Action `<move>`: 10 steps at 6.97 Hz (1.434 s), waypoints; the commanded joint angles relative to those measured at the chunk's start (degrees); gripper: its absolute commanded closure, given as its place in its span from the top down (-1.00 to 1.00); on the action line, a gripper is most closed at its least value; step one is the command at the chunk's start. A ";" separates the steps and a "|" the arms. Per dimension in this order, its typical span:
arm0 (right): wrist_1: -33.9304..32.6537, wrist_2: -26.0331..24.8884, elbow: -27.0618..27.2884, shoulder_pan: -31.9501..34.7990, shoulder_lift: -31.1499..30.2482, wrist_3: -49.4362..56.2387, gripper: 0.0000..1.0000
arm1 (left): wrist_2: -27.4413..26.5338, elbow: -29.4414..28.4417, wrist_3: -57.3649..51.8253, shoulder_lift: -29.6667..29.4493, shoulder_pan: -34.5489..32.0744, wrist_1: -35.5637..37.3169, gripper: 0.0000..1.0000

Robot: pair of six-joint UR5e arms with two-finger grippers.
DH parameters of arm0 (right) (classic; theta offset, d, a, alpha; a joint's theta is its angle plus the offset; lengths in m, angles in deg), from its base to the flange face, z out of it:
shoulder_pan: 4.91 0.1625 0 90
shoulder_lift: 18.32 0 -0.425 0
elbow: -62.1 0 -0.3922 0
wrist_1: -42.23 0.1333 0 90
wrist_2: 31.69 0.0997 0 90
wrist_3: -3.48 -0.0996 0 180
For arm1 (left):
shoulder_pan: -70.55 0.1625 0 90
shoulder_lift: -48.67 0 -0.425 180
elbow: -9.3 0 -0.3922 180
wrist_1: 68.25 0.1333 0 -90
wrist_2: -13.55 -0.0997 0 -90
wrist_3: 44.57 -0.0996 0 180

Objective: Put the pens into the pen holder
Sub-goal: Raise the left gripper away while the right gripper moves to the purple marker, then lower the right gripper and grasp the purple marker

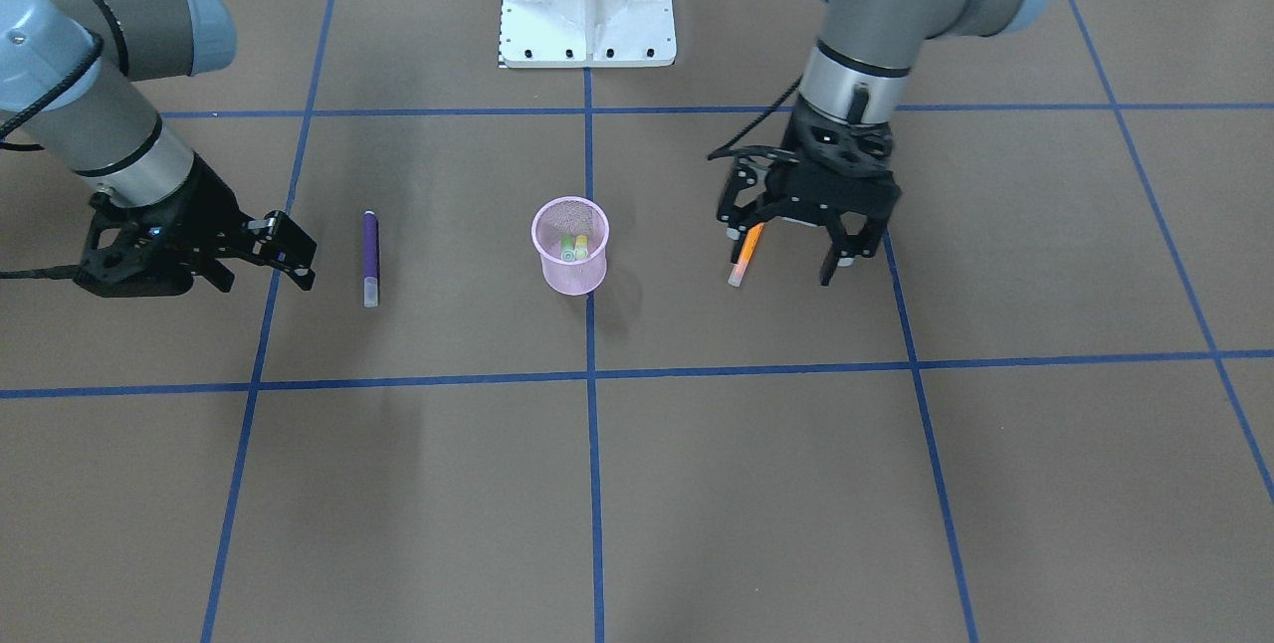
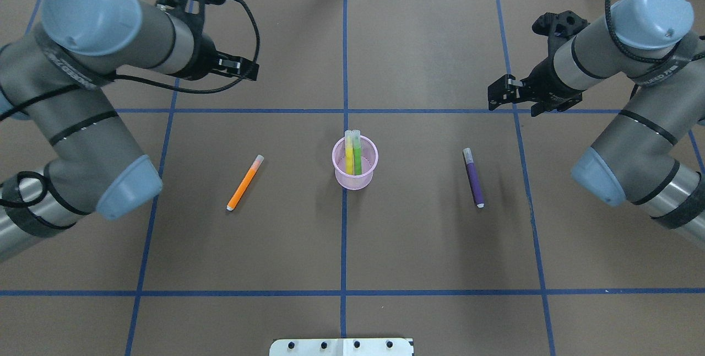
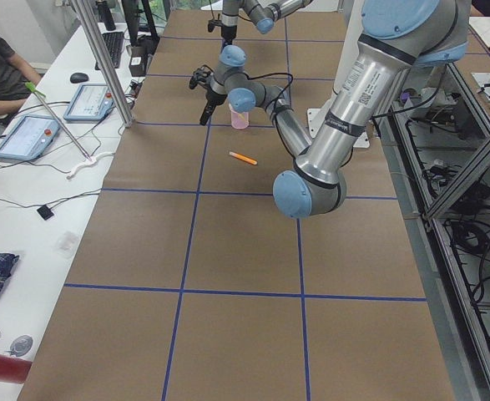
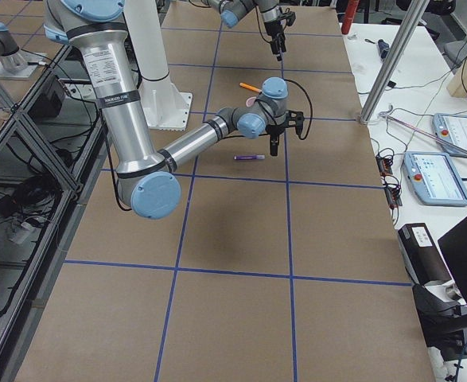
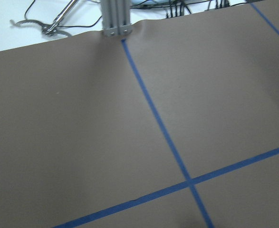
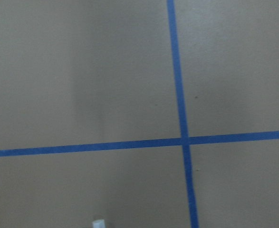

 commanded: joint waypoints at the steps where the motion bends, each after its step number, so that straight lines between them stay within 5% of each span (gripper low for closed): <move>1: -1.69 3.83 -1.46 -2.40 0.44 0.64 0.63 | 3.18 0.35 -4.92 3.72 -4.69 -0.09 0.87; 5: -18.73 6.23 -5.05 -4.35 7.63 16.89 0.59 | 2.91 -0.26 -4.14 3.63 -4.43 -0.09 0.91; 10: -18.22 6.59 -13.68 -6.80 10.72 19.11 0.61 | 2.65 0.09 -3.00 3.99 -4.34 -0.27 0.98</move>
